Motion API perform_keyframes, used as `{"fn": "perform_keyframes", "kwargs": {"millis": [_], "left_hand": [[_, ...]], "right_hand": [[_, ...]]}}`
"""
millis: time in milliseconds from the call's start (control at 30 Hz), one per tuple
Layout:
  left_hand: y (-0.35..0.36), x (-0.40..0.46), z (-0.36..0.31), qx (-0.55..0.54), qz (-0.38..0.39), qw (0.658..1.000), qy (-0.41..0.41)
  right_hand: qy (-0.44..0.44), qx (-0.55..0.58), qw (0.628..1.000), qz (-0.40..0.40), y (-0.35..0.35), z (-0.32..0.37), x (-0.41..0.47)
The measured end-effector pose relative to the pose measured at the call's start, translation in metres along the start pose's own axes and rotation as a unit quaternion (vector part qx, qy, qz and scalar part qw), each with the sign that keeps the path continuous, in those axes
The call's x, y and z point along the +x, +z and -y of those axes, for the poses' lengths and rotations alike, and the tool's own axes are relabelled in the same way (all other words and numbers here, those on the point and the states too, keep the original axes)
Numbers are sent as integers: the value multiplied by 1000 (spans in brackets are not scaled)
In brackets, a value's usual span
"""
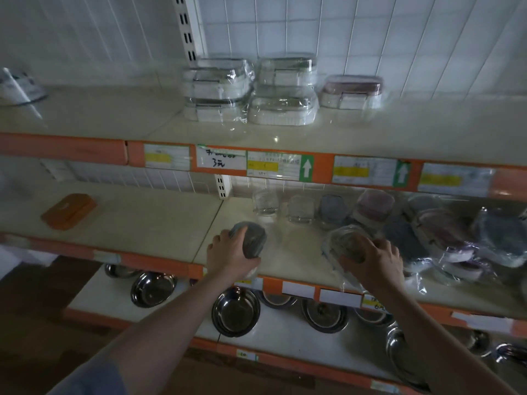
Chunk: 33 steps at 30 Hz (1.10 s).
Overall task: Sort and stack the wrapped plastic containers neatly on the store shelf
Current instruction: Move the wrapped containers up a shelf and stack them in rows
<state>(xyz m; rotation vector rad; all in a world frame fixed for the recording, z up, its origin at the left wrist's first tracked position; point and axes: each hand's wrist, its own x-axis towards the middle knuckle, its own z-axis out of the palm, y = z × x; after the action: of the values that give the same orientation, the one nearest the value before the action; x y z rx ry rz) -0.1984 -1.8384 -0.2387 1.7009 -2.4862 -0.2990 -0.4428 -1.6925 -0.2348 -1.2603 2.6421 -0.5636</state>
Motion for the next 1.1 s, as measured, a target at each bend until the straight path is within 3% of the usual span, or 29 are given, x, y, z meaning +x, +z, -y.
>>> {"fn": "perform_keyframes", "kwargs": {"millis": [633, 1100], "left_hand": [[-110, -115, 34, -21, 32, 997, 72], [-232, -171, 61, -100, 7, 986, 136]], "right_hand": [[-23, 5, 1000, -7, -73, 73, -134], [-114, -7, 993, -30, -154, 140, -183]]}}
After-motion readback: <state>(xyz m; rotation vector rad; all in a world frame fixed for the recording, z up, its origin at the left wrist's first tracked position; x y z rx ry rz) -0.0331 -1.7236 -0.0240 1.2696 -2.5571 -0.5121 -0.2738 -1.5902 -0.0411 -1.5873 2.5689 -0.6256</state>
